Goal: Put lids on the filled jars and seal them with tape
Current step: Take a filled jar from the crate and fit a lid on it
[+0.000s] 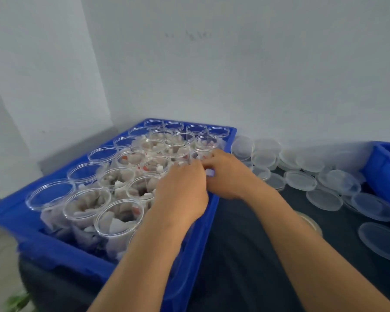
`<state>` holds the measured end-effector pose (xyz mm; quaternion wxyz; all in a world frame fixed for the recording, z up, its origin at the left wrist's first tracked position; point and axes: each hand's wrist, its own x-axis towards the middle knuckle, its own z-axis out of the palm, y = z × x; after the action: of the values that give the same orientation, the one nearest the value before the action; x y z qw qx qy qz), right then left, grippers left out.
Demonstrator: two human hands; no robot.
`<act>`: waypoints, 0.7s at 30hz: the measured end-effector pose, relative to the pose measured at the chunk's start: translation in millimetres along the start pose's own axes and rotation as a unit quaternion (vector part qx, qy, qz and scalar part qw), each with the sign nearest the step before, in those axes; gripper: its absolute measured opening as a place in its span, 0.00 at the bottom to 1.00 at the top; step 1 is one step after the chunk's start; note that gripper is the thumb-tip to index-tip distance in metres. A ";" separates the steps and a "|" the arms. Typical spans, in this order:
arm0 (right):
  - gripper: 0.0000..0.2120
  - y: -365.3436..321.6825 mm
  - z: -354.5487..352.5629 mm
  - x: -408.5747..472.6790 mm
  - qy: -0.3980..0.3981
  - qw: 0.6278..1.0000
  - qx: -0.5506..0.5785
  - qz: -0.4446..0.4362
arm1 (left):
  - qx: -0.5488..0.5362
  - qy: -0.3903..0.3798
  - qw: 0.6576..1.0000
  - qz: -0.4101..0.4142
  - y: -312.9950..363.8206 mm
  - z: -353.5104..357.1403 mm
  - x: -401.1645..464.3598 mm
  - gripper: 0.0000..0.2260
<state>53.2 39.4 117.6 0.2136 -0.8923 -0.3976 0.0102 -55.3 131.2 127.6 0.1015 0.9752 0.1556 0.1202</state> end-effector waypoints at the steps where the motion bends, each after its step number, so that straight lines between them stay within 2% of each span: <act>1: 0.18 -0.8 0.0 2.6 -0.016 1.000 -0.012 0.009 | 0.016 -0.006 1.000 0.003 -4.3 3.5 2.6 0.13; 4: 0.17 -1.9 -0.3 4.6 -0.054 0.998 -0.017 0.030 | 0.044 -0.004 0.999 0.011 -7.0 8.0 9.0 0.09; 7: 0.09 -0.2 -1.3 4.4 -0.046 0.998 -0.012 0.035 | 0.050 0.009 0.999 0.011 -7.1 12.5 14.9 0.07; 9: 0.08 1.2 -1.7 4.2 -0.021 0.999 -0.025 0.028 | 0.040 0.034 0.999 0.011 -7.3 14.2 15.3 0.07; 13: 0.16 1.1 -6.0 3.7 0.051 0.999 0.011 -0.011 | 0.004 0.088 0.995 0.035 -11.8 7.7 14.6 0.12; 16: 0.08 -2.4 -17.1 0.0 0.082 0.996 0.018 -0.030 | -0.020 0.128 0.990 0.061 -12.6 -4.8 14.3 0.11; 21: 0.02 -6.1 -57.9 -19.2 0.183 0.980 0.057 -0.051 | -0.054 0.237 0.964 0.105 9.5 -28.6 12.2 0.10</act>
<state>46.7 7.7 169.8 0.3330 -0.8439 -0.3961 -0.1414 -49.0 131.0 159.4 0.1008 0.9228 0.0655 0.3661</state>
